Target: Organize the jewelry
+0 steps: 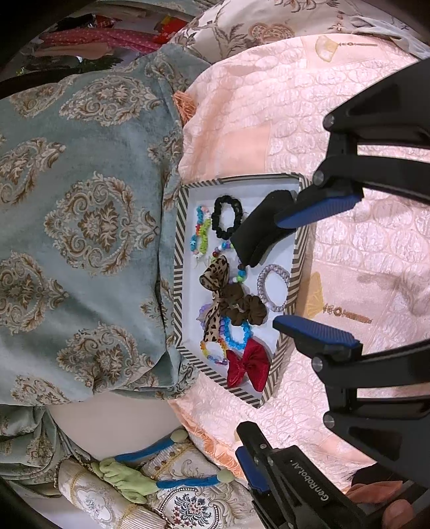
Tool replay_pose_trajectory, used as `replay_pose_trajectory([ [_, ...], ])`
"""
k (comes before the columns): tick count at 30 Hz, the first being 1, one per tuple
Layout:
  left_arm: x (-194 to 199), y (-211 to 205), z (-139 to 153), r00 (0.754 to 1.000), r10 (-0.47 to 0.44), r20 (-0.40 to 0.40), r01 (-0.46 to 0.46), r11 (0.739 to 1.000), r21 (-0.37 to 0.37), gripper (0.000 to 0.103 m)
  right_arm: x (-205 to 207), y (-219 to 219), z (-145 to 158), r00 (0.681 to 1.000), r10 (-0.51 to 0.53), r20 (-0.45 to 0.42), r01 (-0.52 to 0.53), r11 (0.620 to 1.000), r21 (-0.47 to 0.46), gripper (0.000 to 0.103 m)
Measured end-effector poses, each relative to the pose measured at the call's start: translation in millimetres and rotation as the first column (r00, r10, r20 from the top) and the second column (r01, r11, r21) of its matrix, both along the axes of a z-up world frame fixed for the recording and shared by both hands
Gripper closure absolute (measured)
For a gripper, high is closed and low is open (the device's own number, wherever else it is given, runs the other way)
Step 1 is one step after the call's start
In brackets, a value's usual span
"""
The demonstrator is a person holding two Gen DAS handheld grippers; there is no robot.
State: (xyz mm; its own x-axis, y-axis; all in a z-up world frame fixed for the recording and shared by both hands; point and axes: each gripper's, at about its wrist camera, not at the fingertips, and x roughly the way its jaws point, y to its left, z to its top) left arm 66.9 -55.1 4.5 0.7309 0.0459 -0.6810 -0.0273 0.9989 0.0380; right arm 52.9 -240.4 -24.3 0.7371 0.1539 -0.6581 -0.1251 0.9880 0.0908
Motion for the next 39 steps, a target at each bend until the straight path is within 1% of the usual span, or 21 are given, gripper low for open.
replay_pose_trajectory([
  [8, -0.5, -2.6, 0.6, 1.000, -0.005, 0.012, 0.005, 1.000, 0.015, 0.083, 2.2, 0.6, -2.1, 1.000, 0.006, -0.006, -0.006, 1.000, 0.003, 0.045],
  [25, 0.6, -5.0, -1.1, 1.000, -0.015, 0.014, 0.015, 1.000, 0.008, 0.083, 4.3, 0.3, -3.8, 1.000, 0.007, -0.014, -0.007, 1.000, 0.008, 0.045],
  [39, 3.8, -9.1, -7.4, 1.000, -0.023, 0.011, 0.023, 1.000, 0.009, 0.083, 9.9, -4.4, -12.3, 0.999, 0.010, -0.031, -0.009, 1.000, 0.019, 0.045],
])
